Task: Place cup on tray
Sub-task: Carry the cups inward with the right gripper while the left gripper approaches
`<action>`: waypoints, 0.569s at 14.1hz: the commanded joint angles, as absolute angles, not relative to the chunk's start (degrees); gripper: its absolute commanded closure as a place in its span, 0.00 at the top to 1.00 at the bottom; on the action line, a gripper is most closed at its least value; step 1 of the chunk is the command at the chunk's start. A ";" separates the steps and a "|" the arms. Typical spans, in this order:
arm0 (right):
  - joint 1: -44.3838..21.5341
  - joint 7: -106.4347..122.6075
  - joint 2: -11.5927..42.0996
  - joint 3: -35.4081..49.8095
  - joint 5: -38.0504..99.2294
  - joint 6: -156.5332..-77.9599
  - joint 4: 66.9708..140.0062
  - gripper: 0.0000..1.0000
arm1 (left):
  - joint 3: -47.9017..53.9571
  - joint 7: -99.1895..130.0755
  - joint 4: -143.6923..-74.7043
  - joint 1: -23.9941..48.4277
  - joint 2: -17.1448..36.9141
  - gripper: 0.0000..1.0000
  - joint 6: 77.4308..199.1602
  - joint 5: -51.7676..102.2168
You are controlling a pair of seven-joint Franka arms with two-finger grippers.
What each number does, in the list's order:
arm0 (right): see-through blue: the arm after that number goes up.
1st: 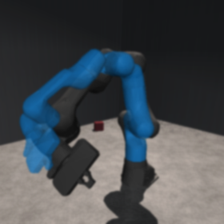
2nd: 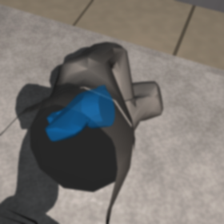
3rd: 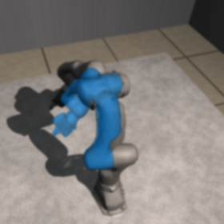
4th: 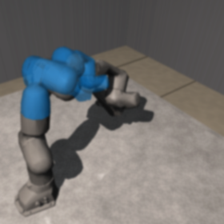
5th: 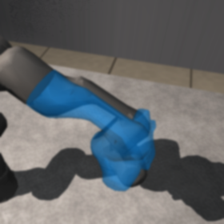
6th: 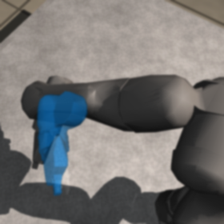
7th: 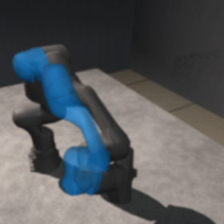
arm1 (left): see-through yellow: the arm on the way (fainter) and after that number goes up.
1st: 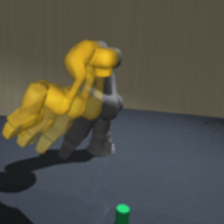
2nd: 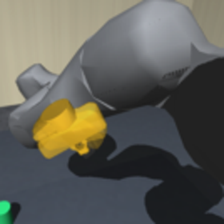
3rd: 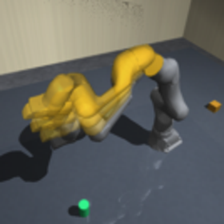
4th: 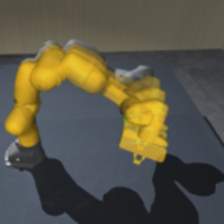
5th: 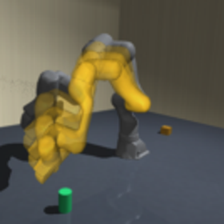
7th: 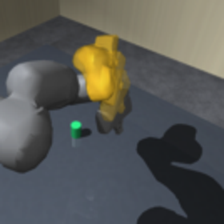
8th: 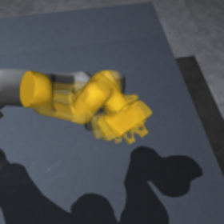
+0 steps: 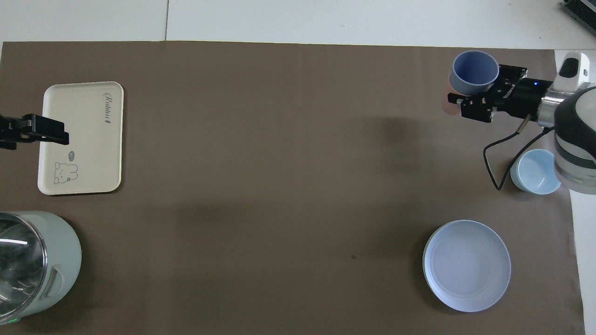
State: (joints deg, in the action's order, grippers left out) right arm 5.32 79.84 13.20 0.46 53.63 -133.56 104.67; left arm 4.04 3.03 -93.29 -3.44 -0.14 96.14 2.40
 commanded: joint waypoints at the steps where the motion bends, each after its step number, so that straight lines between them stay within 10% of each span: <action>1: 1.87 68.78 8.63 0.44 41.28 -133.16 106.44 0.00 | 4.48 6.76 -93.79 -3.08 -0.44 0.86 97.21 8.32; 8: -10.18 45.02 4.22 0.70 17.41 -123.32 103.89 0.00 | 4.92 21.25 -88.70 5.70 8.86 0.75 106.59 35.92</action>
